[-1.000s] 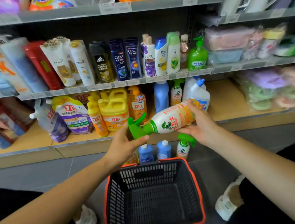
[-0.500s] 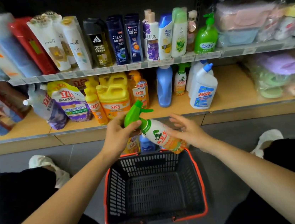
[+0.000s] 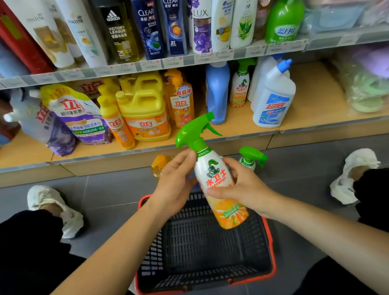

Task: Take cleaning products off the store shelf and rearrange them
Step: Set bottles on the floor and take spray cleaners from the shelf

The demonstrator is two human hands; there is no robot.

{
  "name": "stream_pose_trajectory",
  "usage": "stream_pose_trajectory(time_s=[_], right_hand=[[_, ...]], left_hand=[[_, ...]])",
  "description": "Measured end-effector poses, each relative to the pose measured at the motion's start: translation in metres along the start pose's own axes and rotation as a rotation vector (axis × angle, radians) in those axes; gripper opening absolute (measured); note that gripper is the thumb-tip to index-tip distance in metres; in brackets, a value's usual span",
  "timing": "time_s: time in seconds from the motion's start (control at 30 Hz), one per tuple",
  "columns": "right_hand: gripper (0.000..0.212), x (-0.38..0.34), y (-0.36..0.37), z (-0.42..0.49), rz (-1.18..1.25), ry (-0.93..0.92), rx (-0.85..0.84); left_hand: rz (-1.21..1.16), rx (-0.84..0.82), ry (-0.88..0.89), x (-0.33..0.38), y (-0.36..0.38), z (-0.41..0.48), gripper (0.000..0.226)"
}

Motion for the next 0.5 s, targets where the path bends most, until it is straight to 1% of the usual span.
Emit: stream_pose_trajectory(time_s=[0.03, 0.13, 0.2, 0.23, 0.33, 0.4, 0.5], right_hand=[[0.072, 0.002, 0.002, -0.002, 0.053, 0.039, -0.04], [0.068, 0.006, 0.011, -0.004, 0.219, 0.096, -0.17], [0.077, 0.005, 0.015, -0.005, 0.315, 0.114, -0.27], [0.079, 0.005, 0.016, -0.005, 0.347, 0.123, -0.314], [0.073, 0.008, 0.016, -0.004, 0.393, 0.136, -0.385], [0.071, 0.013, 0.016, -0.003, 0.402, 0.139, -0.405], [0.057, 0.016, 0.02, -0.005, 0.405, 0.128, -0.367]], left_hand=[[-0.023, -0.019, -0.037, -0.002, -0.002, 0.001, 0.043], [-0.061, -0.088, -0.058, -0.001, -0.006, 0.004, 0.041], [-0.057, -0.129, -0.049, 0.001, -0.01, 0.004, 0.047], [-0.04, -0.137, -0.048, 0.003, -0.012, 0.004, 0.05], [-0.024, -0.122, -0.045, 0.006, -0.015, 0.003, 0.053], [-0.031, -0.117, -0.035, 0.006, -0.014, 0.003, 0.045], [-0.024, -0.065, 0.018, 0.004, -0.013, 0.002, 0.015]])
Point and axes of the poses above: each hand's wrist, its own z-axis towards the middle knuckle, its own y-axis out of the palm, x = y × z, the point moved 3 cm from there along z, towards the middle knuckle, and after that the axes turned 11 degrees about -z, right-handed, at the moved point
